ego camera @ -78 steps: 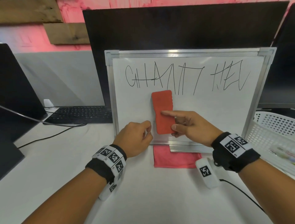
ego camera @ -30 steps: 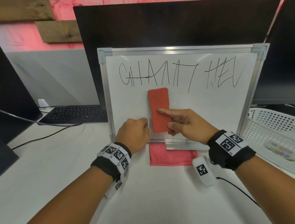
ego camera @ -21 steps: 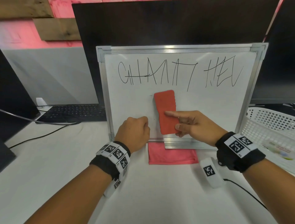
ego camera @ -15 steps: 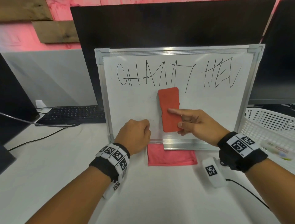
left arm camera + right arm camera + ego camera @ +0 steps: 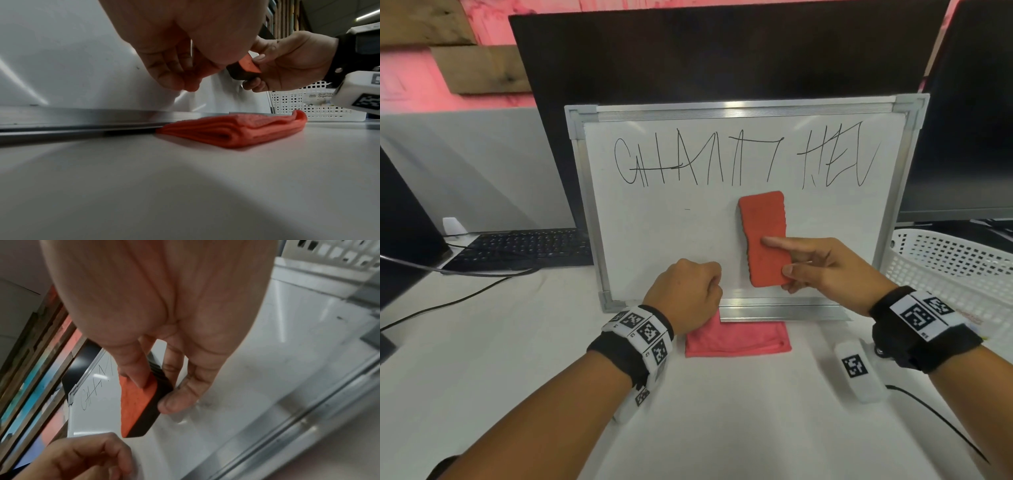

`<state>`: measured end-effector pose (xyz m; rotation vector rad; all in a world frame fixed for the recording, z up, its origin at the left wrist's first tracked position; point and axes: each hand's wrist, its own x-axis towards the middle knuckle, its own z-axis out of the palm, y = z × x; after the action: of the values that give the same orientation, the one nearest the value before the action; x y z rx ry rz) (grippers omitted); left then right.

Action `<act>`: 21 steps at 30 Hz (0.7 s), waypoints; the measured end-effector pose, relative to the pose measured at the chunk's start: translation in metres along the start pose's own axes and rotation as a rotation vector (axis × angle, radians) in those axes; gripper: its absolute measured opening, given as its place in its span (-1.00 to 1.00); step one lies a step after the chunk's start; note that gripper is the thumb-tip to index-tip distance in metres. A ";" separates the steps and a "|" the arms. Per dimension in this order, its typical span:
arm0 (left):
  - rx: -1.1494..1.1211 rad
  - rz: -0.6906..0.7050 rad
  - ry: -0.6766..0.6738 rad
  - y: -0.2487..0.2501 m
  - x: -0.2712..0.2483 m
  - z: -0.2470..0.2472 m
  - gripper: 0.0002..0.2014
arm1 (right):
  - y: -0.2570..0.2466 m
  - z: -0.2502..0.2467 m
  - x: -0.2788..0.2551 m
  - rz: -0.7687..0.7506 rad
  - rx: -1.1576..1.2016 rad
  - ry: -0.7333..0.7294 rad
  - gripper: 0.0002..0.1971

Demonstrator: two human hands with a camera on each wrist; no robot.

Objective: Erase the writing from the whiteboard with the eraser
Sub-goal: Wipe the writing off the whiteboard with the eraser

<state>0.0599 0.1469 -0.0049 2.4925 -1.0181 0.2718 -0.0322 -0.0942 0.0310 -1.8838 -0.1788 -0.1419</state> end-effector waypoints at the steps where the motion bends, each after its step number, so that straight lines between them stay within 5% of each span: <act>1: -0.001 0.002 -0.008 0.002 0.002 0.002 -0.74 | 0.000 -0.004 0.001 -0.011 0.009 0.020 -0.46; 21: -0.088 0.089 -0.034 0.047 0.029 0.025 -0.84 | 0.004 -0.033 -0.008 -0.058 -0.051 0.027 -0.45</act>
<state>0.0479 0.0878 -0.0023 2.3848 -1.1314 0.2080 -0.0391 -0.1276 0.0359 -1.9273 -0.2130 -0.2129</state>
